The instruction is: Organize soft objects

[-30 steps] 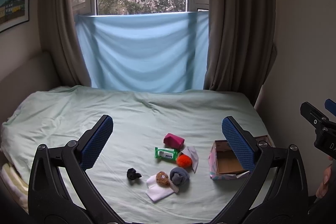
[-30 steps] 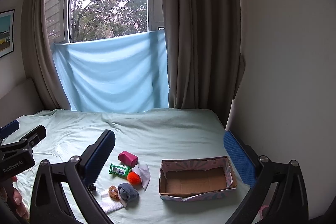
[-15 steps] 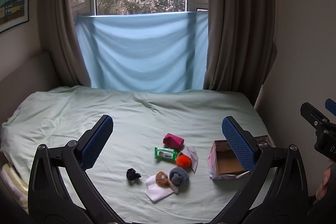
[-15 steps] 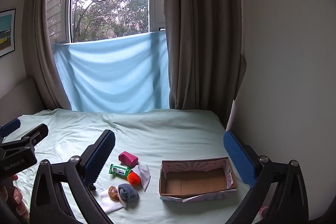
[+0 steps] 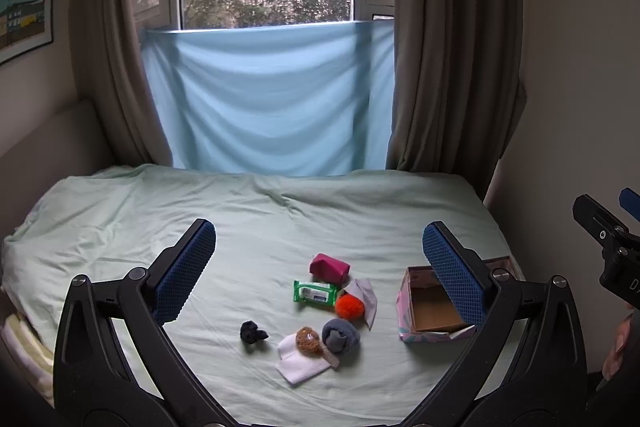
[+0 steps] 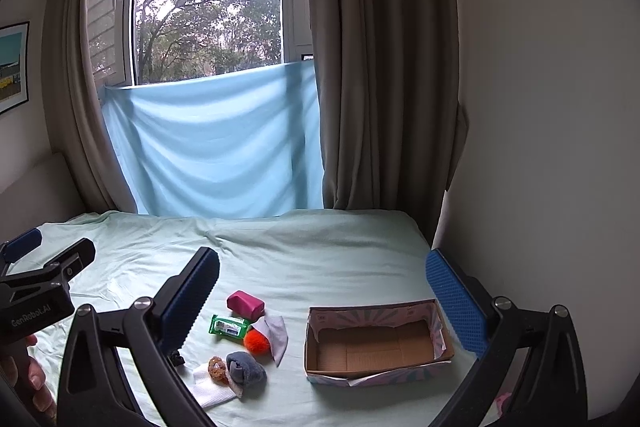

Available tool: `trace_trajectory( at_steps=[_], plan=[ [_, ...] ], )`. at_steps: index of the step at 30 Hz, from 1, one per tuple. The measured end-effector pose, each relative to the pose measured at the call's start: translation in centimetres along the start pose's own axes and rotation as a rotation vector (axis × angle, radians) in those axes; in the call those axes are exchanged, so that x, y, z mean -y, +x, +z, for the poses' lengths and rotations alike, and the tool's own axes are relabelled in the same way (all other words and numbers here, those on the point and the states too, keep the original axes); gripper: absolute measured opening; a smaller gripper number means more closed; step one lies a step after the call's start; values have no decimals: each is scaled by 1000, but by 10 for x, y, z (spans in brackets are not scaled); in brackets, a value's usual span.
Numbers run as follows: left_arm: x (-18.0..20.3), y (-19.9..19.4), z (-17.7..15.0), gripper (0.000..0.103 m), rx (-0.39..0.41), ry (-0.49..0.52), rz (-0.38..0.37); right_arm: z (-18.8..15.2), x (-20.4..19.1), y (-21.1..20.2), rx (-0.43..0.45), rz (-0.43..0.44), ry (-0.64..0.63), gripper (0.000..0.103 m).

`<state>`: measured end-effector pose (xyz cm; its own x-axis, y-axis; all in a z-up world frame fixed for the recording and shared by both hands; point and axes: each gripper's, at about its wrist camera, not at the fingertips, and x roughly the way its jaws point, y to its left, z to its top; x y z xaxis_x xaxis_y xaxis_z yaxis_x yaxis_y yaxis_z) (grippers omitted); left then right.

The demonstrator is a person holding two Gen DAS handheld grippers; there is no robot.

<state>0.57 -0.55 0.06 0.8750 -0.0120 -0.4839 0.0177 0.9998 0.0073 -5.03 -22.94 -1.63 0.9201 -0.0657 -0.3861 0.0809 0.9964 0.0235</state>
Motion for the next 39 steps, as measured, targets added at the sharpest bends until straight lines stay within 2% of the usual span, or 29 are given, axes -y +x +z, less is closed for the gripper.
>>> trace_trajectory(
  at_steps=[29,35,39],
  plan=[
    [4,3,-2,103,-23,-23,21,-3,1,0,-8,26,-9,103],
    [-11,0,-1,103,-21,-62,63,-2,2,5,-7,31,-32,103],
    [-33,4,-8,103,-60,-108,116,-5,-1,18,-35,77,-54,103]
  ],
)
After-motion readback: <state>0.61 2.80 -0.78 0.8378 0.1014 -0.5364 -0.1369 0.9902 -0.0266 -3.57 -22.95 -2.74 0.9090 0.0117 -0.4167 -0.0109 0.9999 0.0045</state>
